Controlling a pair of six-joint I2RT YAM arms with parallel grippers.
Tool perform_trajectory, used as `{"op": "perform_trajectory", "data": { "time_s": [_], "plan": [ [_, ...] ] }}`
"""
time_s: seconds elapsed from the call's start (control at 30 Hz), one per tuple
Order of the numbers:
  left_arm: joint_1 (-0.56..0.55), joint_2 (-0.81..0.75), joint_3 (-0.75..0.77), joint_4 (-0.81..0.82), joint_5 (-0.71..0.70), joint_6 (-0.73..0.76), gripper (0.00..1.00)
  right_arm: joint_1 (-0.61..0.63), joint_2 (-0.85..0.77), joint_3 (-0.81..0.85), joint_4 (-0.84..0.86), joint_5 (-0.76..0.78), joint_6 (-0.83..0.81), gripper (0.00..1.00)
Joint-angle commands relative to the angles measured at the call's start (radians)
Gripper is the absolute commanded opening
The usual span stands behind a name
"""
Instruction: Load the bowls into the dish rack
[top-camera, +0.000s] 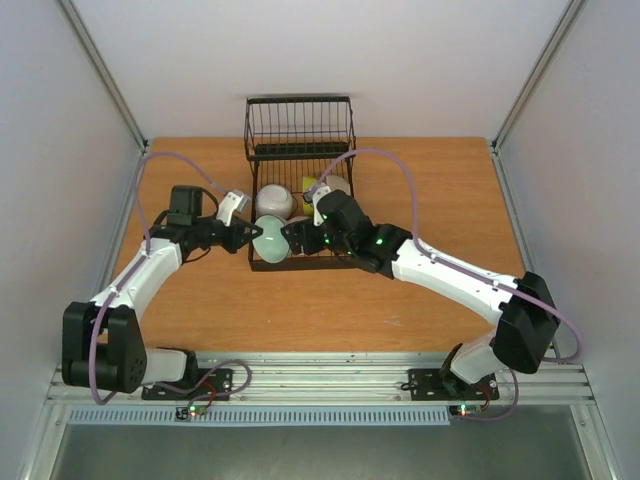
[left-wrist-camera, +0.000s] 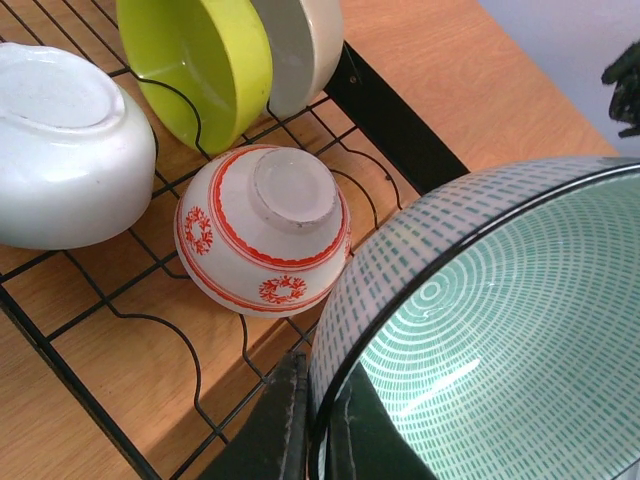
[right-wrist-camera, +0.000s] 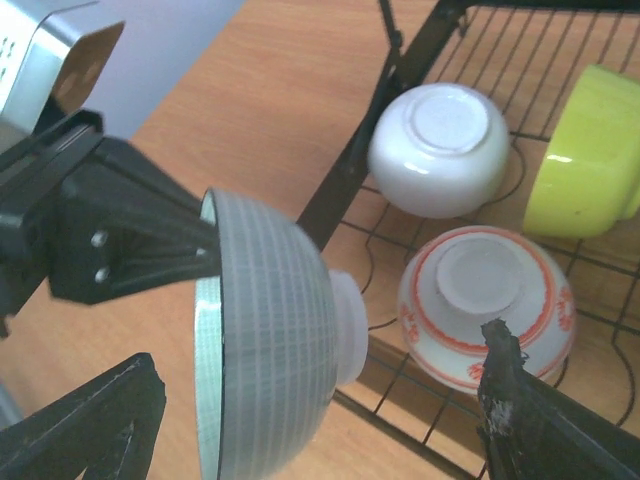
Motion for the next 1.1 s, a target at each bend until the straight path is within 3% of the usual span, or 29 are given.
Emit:
{"op": "perform_trajectory", "data": {
  "time_s": [0.0,0.23,0.5,0.57,1.07],
  "plan": [
    [0.031,-0.031,-0.004,0.050,0.116,0.009,0.00,-0.023,-0.063,-0.068,0.092,-0.198,0.012,0.86],
    [0.060,-0.018,-0.002,0.053,0.188,0.005,0.00,-0.044,-0.098,-0.161,0.209,-0.399,0.018,0.88],
    [0.069,-0.010,0.003,0.009,0.314,0.049,0.00,-0.055,-0.083,-0.203,0.293,-0.521,0.032,0.91],
    [0.069,-0.006,0.010,-0.008,0.334,0.065,0.00,-0.058,-0.084,-0.211,0.337,-0.534,0.035,0.98],
    [0.083,-0.037,-0.006,-0.005,0.367,0.089,0.00,-0.063,-0.104,-0.231,0.281,-0.469,0.010,0.99]
  ]
}}
